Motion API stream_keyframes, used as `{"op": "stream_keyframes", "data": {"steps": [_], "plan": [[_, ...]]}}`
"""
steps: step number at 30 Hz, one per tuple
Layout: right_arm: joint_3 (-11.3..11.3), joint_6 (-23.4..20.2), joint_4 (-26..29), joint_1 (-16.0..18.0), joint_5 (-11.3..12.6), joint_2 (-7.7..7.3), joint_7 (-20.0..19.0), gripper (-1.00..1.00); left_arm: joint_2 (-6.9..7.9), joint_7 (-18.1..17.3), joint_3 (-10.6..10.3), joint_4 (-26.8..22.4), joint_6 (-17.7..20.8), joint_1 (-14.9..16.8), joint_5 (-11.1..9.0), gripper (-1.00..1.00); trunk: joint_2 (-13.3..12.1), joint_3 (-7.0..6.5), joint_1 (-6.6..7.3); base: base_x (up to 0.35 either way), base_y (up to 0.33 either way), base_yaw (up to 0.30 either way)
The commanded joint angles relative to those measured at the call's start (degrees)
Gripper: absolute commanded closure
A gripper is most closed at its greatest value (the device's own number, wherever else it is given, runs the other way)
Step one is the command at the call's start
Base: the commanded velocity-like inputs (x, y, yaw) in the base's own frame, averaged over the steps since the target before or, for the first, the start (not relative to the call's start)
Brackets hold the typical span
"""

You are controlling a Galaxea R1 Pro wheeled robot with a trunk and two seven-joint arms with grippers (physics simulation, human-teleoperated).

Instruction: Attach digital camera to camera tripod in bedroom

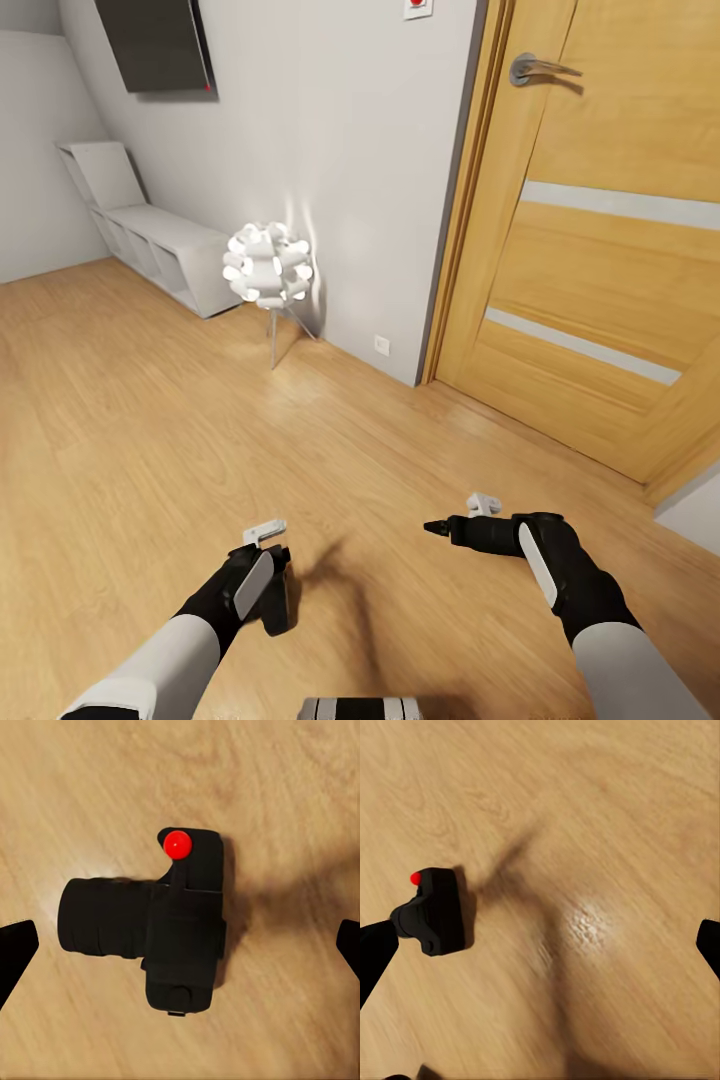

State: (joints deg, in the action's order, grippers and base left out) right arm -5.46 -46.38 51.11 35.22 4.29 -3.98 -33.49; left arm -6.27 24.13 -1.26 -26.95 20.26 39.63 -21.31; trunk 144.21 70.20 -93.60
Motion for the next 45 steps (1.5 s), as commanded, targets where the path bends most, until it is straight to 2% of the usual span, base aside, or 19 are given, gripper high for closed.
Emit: {"op": "stream_keyframes", "data": {"steps": [1,12,15,19,23,45], "plan": [[-0.1,-0.5,0.0,0.0,0.5,0.01,0.1,-1.00,-0.01,0.4,-0.1,-0.1,0.2,0.0,-0.4,-1.00,0.0,0.28,-0.01,0.000,0.000,0.000],[-0.1,-0.7,0.0,0.0,0.5,-0.06,-0.2,-1.00,-0.06,0.4,-0.2,-0.2,0.2,0.0,-0.4,-1.00,0.2,2.71,-0.29,0.000,0.000,0.000],[-0.1,-2.0,0.0,0.0,0.5,-0.07,-1.5,-1.00,-0.06,0.4,-0.2,-0.2,0.2,0.0,-0.4,-1.00,0.2,3.38,-0.37,0.000,0.000,0.000],[-0.2,-5.7,0.0,0.0,0.2,-0.10,-5.6,-1.00,-0.06,0.4,-0.2,-0.2,0.2,0.0,-0.4,-1.00,0.3,4.26,-0.47,0.000,0.000,0.000],[-0.2,-7.5,0.1,0.0,0.0,-0.79,-8.4,-1.00,-0.06,0.4,-0.2,-0.2,0.2,0.0,-0.4,-1.00,0.3,5.15,-0.58,0.000,0.000,0.000],[-0.3,-7.8,0.1,0.0,0.0,-1.21,-8.9,-1.00,-0.06,0.4,-0.2,-0.2,0.2,0.0,-0.4,-1.00,0.6,10.02,-1.15,0.000,0.000,0.000]]}}
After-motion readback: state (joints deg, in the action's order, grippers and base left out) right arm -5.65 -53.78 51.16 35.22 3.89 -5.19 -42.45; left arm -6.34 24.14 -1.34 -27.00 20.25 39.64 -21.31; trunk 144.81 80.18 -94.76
